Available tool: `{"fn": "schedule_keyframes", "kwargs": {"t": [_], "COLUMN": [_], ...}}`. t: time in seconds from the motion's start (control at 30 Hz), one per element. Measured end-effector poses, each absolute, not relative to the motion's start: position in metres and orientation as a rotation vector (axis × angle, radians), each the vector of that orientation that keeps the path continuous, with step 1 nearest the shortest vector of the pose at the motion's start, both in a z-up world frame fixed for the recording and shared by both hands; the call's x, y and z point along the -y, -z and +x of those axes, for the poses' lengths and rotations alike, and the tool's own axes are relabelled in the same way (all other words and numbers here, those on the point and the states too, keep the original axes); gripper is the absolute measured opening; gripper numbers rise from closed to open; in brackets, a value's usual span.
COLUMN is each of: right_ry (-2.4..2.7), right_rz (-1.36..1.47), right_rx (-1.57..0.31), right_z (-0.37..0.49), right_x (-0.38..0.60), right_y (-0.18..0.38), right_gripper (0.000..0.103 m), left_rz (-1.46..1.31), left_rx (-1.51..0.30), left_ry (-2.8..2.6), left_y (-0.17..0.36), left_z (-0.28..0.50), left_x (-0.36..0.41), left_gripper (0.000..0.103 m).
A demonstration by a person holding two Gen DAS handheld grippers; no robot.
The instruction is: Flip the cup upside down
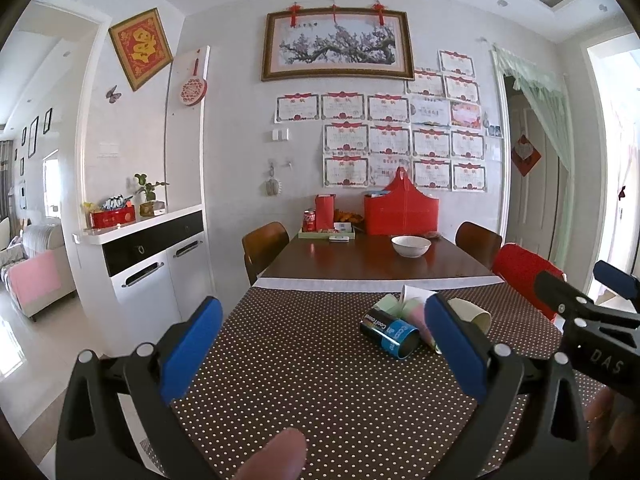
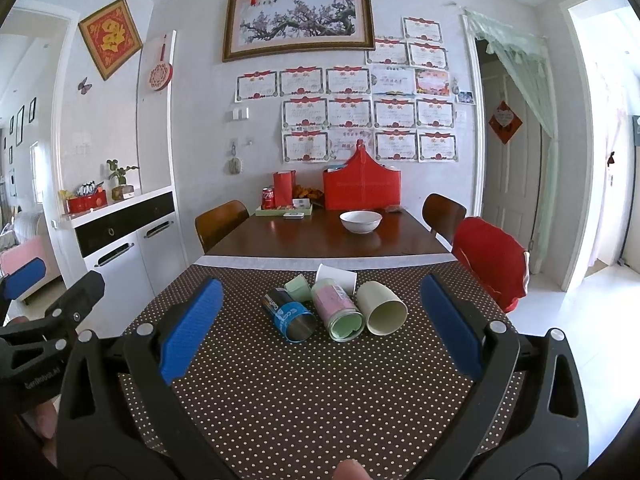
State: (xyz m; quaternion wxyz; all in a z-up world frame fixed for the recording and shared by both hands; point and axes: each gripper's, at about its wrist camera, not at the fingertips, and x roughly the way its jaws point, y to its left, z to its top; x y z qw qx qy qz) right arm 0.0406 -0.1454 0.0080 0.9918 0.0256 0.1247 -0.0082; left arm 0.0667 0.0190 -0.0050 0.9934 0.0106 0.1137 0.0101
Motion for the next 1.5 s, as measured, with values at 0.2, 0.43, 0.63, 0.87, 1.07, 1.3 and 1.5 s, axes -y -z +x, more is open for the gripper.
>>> {"fn": "schedule_keyframes", "kwargs": {"t": [0.2,0.43,0.63,0.87,1.07,1.3,1.5], "right_ry": [0.011,0.012,0.021,0.049,0.055,0.061,0.038], "right_rz": [0.05,0.066,0.081,0.106,0.126,0.155,0.174], "right_rx": [-0.285,-0.351,-0.401,-0.469,-0.514,-0.576,-0.631], "right_z": [0.064,0.111,0.153,0.201,0.231,0.271,0.302], "right_x": [0.149,0.161,0.174,0.198,0.213,0.232,0.245], "right_y": [-0.001,0.01,0.024,0.042,0.059,0.077,0.094], "right_gripper": [0.097,0.097,0.097,0.097,0.097,0.097,0.097], "left_rz": [0.04,0.065,0.084,0.167,0.25,0.367,0.537], "left_rx": [-0.26,-0.337,-0.396,-0.475,-0.549,-0.603,-0.663], "left_ry": [-0.015,0.01,0.072,0.185,0.306,0.411,0.524], "left_y": [0.011,0.016,0.021,0.038,0.056,0.082,0.107], "left_z": [0.09,0.151,0.21,0.291,0.349,0.405,0.458], "left_x": [-0.017,-0.013,-0.003,0.02,0.047,0.083,0.12], "left_gripper": [0.099,0.099,0.099,0.099,0.099,0.099,0.099]}}
